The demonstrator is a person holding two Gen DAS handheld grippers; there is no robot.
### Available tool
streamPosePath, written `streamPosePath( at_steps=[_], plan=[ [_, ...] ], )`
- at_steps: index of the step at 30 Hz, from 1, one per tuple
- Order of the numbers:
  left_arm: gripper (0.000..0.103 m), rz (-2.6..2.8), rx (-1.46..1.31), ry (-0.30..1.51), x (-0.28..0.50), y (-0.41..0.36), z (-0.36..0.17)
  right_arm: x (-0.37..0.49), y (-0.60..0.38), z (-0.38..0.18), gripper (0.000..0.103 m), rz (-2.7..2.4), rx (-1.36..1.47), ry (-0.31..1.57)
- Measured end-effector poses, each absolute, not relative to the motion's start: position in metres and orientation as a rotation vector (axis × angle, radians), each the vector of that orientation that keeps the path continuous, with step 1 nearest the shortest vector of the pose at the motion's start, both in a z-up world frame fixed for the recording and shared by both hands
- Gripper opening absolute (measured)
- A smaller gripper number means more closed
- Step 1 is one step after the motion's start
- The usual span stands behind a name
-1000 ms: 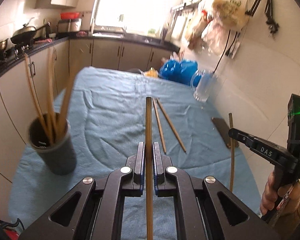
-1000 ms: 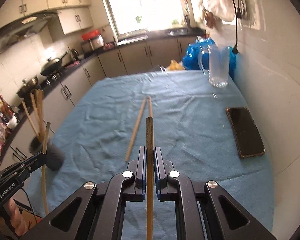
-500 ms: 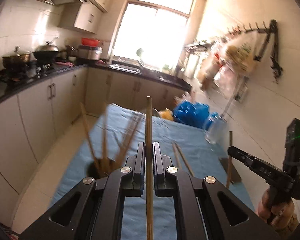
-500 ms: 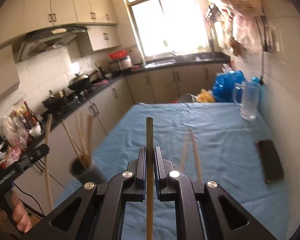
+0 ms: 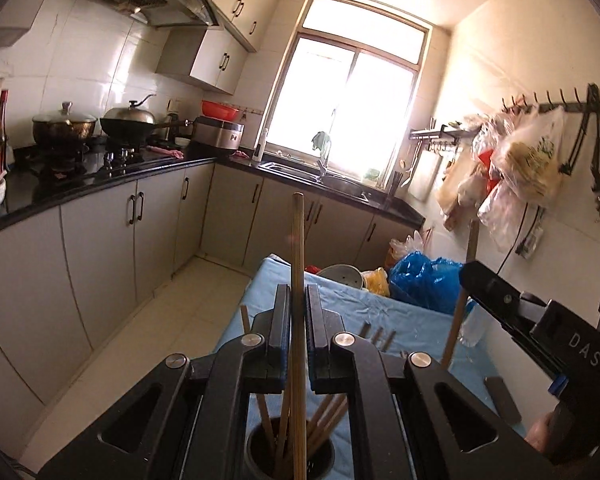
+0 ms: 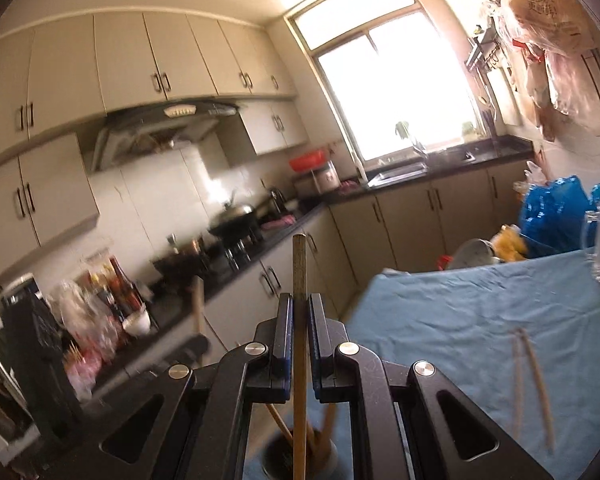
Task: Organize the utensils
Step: 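Lower both chopsticks into the black cup and open both grippers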
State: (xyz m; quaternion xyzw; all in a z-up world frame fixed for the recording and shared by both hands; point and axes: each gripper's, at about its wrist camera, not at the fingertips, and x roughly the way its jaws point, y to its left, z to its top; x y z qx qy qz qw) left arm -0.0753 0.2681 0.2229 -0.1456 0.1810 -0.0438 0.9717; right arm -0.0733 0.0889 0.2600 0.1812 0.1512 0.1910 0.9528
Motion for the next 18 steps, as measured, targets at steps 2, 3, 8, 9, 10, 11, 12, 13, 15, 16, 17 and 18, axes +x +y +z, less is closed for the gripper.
streamPosePath(
  at_steps=[2,3,8,9,10,11,12,13,15,16,17,18],
  plan=[
    [0.006,-0.093,-0.31,0.36,-0.066,0.272,0.22,-0.068,0.101,0.261,0.008,0.37,0.361,0.264],
    [0.006,-0.095,-0.317,0.356,-0.061,0.274,0.218,-0.065,0.106,0.26,0.008,0.361,0.354,0.248],
    [0.006,-0.116,-0.362,0.347,-0.04,0.283,0.207,-0.054,0.128,0.252,0.008,0.31,0.28,0.19],
    [0.006,-0.117,-0.362,0.345,-0.038,0.283,0.205,-0.052,0.129,0.249,0.008,0.305,0.275,0.191],
    [0.006,-0.118,-0.358,0.343,-0.035,0.282,0.202,-0.05,0.13,0.246,0.008,0.304,0.273,0.195],
    [0.006,-0.119,-0.354,0.341,-0.033,0.282,0.201,-0.049,0.131,0.244,0.008,0.302,0.268,0.199],
    [0.006,-0.12,-0.349,0.341,-0.03,0.282,0.199,-0.048,0.131,0.241,0.008,0.298,0.262,0.201],
    [0.006,-0.121,-0.342,0.341,-0.029,0.281,0.196,-0.046,0.132,0.238,0.008,0.29,0.25,0.203],
    [0.006,-0.12,-0.327,0.336,-0.027,0.28,0.192,-0.045,0.134,0.233,0.008,0.281,0.233,0.208],
    [0.006,-0.118,-0.32,0.334,-0.027,0.279,0.19,-0.045,0.134,0.231,0.008,0.278,0.23,0.211],
    [0.006,-0.114,-0.31,0.329,-0.027,0.278,0.188,-0.045,0.132,0.228,0.008,0.278,0.228,0.216],
    [0.006,-0.11,-0.302,0.328,-0.027,0.276,0.187,-0.046,0.131,0.226,0.008,0.277,0.226,0.22]
  ],
)
